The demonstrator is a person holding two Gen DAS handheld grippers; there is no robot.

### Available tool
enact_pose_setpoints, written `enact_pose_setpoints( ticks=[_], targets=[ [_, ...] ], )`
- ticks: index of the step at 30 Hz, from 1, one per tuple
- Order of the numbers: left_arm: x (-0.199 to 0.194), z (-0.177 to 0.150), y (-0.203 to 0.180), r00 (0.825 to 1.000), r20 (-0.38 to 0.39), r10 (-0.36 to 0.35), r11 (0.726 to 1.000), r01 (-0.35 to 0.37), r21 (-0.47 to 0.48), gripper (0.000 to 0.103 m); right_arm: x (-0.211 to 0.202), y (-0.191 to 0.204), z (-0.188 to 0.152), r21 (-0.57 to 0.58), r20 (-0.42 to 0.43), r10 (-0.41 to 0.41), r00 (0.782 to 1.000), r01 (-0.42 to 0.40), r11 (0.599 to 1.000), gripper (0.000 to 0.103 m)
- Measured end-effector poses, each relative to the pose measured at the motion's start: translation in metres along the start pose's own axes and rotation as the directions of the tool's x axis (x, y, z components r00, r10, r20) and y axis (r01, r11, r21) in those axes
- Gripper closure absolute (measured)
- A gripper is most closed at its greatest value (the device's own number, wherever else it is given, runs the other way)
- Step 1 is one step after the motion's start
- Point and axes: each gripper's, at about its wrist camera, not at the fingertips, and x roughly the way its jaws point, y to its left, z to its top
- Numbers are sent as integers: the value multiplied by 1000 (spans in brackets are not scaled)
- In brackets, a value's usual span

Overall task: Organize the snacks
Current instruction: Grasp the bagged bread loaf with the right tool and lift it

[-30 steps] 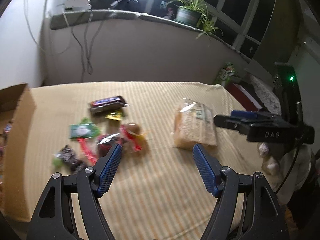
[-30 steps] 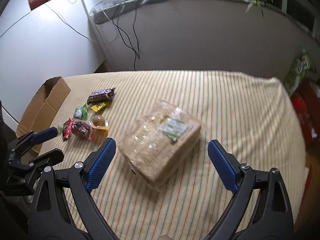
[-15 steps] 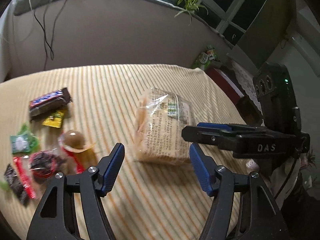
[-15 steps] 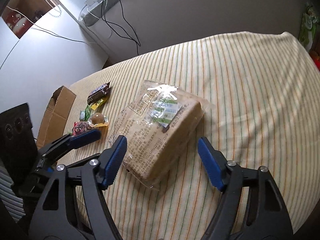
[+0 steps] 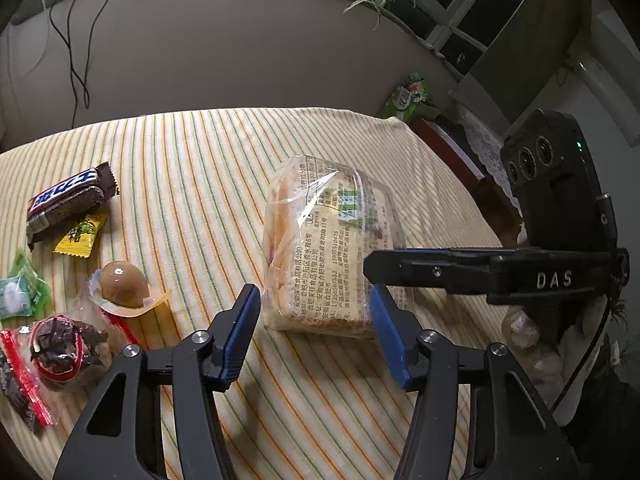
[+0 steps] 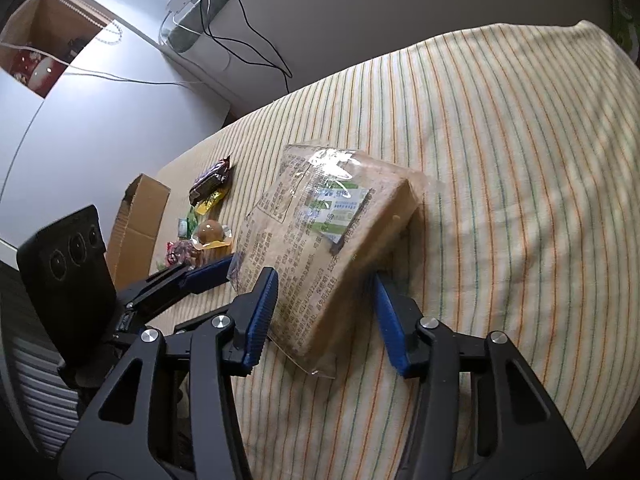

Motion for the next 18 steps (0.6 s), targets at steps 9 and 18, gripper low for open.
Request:
enact_pose_setpoints(
  ticks=[9,18],
  targets=[
    [-6,-7,-4,1000,19,7,1000,-7,-2,49,-1,15,-2,-31,8,-29,1000,29,999,59],
    [-37,-12,-5,995,86,45,999,-45,-1,49,-6,46,-3,-95,28,-17,999,19,995,59]
  ],
)
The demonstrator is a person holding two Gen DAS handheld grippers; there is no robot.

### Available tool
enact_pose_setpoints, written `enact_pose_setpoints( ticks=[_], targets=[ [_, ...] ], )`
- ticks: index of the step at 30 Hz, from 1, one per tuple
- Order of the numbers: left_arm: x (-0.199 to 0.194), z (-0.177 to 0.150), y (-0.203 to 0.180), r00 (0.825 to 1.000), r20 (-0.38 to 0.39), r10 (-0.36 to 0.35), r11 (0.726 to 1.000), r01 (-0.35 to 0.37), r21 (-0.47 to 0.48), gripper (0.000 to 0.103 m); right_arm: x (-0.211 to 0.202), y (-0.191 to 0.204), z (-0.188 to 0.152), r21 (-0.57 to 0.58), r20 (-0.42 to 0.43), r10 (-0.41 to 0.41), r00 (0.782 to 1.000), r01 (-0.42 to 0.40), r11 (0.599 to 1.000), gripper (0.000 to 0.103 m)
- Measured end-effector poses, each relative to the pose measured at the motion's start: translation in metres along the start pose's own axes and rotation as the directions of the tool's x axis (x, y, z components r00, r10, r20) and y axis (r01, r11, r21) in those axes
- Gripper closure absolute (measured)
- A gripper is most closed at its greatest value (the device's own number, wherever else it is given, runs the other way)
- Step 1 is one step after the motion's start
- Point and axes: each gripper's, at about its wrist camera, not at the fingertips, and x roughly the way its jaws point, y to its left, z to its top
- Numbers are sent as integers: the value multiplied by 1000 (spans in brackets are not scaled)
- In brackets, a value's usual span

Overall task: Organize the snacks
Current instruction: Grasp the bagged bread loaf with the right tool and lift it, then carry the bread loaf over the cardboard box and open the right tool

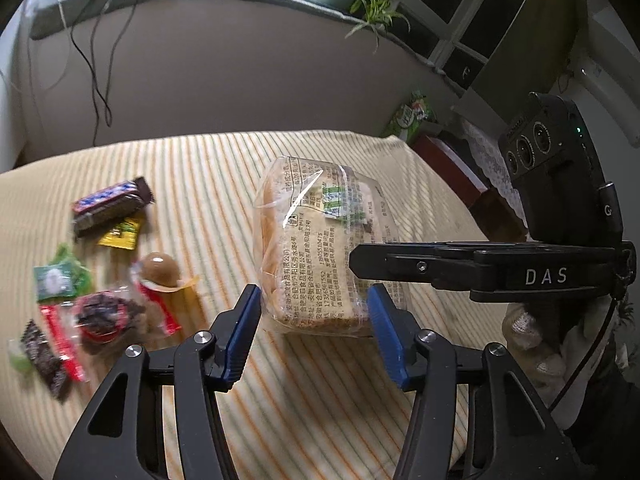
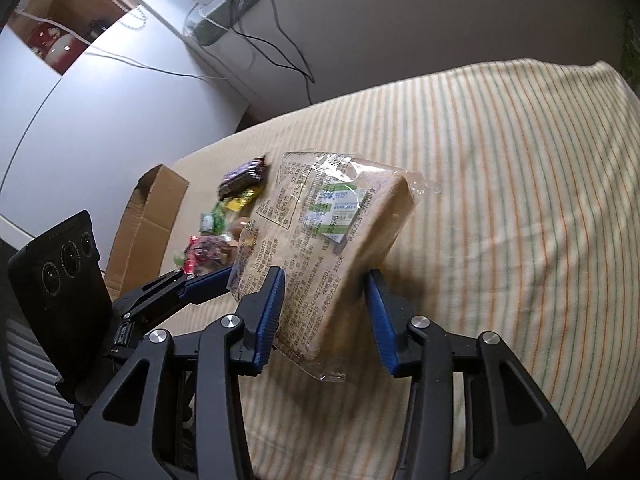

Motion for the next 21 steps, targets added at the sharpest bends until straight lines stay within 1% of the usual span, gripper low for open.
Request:
enact_pose_setpoints(
  ticks=[5,10,17,21],
  targets=[
    [-26,-4,7,998,53,34,999,-34,-8,49,-3,30,4,-54,14,13,1000,-13,998,59],
    [-56,-8,20,991,109,77,997,-74,-35,49,-1,65,9,-121,14,38,999,-36,992,59],
    [-102,-17,47,972,182,150,986,-133,-101,49,14,125,16,-221,2,71,997,-69,973,59],
    [-134,-24,68,955,216,203,975,-175,-138,49,26,159,19,-270,-16,102,995,-103,957,59]
  ],
)
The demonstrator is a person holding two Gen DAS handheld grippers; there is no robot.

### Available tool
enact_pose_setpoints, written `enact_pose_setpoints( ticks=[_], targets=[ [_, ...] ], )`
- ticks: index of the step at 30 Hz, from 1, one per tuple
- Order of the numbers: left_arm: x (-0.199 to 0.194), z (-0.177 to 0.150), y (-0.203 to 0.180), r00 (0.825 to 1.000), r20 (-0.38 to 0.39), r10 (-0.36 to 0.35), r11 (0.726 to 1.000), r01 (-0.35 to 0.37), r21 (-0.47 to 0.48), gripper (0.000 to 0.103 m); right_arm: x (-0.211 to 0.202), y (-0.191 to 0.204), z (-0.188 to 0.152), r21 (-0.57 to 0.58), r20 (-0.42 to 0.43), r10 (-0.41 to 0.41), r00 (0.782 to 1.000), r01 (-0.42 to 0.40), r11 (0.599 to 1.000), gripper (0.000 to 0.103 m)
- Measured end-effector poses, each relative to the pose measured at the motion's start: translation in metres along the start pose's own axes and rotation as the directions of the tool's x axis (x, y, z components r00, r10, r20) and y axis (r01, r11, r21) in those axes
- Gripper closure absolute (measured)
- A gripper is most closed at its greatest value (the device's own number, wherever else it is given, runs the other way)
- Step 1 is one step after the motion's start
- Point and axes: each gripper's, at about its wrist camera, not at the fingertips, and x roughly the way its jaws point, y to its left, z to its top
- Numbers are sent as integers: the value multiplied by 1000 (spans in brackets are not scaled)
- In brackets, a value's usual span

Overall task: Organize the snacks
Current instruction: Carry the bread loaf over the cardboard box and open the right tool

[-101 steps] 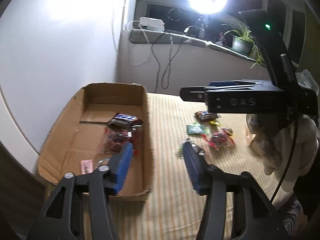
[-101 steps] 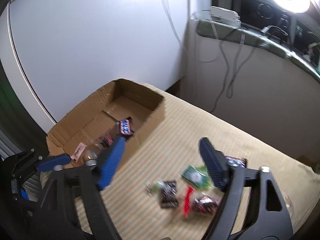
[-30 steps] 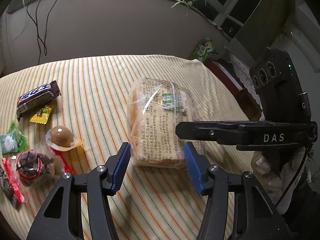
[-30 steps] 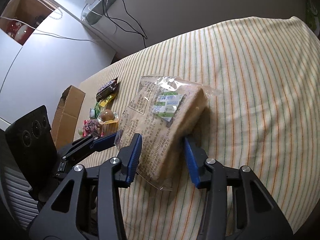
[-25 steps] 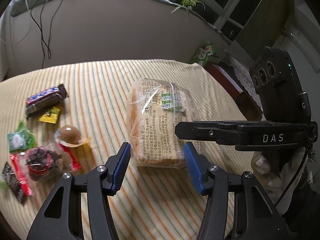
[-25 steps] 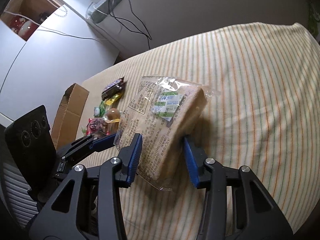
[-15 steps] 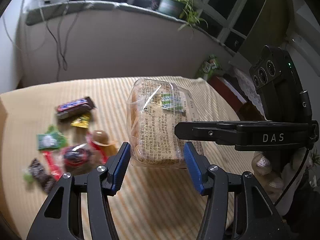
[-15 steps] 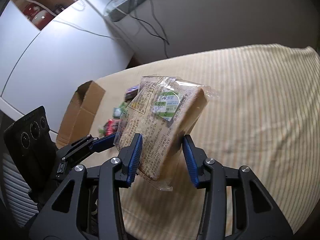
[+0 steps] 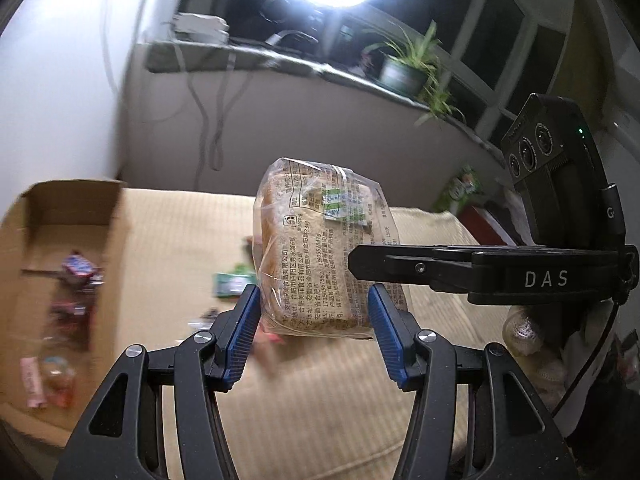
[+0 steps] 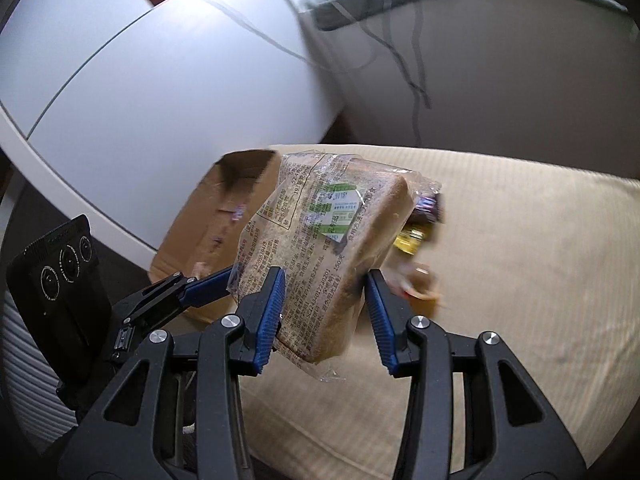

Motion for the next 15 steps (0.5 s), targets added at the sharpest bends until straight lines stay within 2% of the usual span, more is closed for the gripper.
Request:
enact_pose_setpoints(
  ticks=[6,15],
  targets=[
    [-33,-3,43,996,40,80,995,-78,-58,49,33,46,13,-67,-27,44,999,-46,997,59],
    [-60,-16,93,985,51,166,979,-159,-131,49,88,104,19,-133,-93,92,991,-104,986,59]
  ],
)
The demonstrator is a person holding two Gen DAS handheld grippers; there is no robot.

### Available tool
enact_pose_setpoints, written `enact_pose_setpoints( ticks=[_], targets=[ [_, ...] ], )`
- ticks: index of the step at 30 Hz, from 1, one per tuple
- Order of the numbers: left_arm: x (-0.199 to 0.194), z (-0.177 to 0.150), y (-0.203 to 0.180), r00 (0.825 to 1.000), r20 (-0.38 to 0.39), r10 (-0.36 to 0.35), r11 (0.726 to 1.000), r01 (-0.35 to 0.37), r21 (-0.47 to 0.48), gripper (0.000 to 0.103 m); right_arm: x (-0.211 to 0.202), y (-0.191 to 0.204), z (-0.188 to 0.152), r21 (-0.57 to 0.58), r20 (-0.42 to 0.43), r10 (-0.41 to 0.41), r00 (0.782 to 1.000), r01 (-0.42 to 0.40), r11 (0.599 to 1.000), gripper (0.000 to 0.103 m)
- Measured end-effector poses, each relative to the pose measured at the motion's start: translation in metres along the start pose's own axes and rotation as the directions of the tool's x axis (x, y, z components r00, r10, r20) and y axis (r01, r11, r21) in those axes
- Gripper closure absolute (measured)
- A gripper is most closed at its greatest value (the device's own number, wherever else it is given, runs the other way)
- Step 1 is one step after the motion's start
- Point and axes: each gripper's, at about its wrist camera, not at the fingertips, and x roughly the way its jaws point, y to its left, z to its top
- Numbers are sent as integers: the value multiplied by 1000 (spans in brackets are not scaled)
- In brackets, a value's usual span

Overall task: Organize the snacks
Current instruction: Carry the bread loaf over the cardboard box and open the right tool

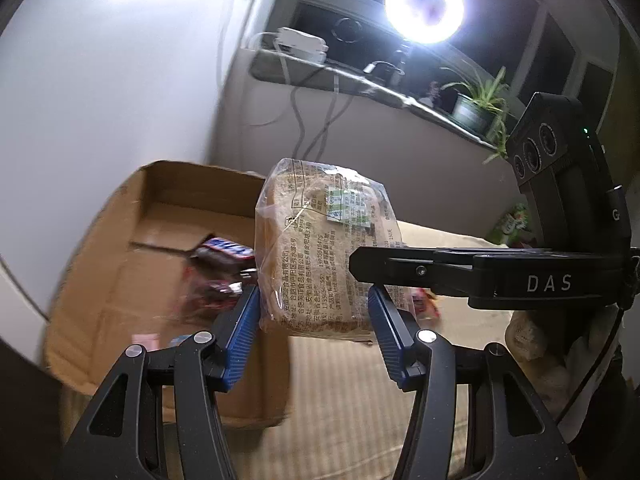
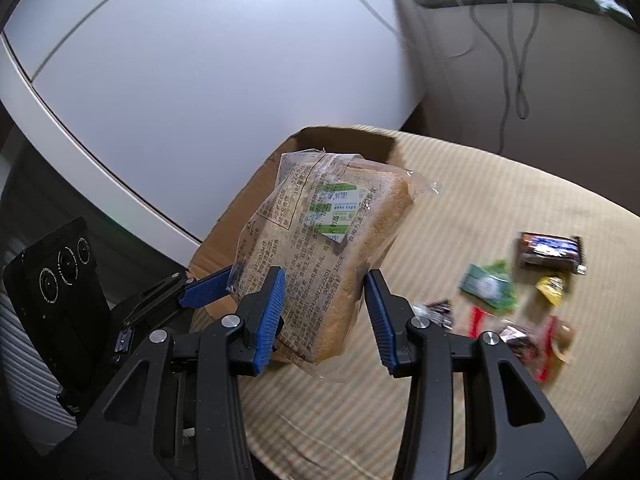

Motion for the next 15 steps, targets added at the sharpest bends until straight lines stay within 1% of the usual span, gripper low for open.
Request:
enact_pose_setpoints(
  ticks=[10,15],
  targets=[
    [-16,-14,46,996,0,86,995,-85,-56,49,51,33,9,-38,-63,54,997,-57,998,59],
    [-16,-22,61,993,-16,115,990,-116,-78,49,72,40,11,-39,-92,64,994,-68,997,59]
  ],
)
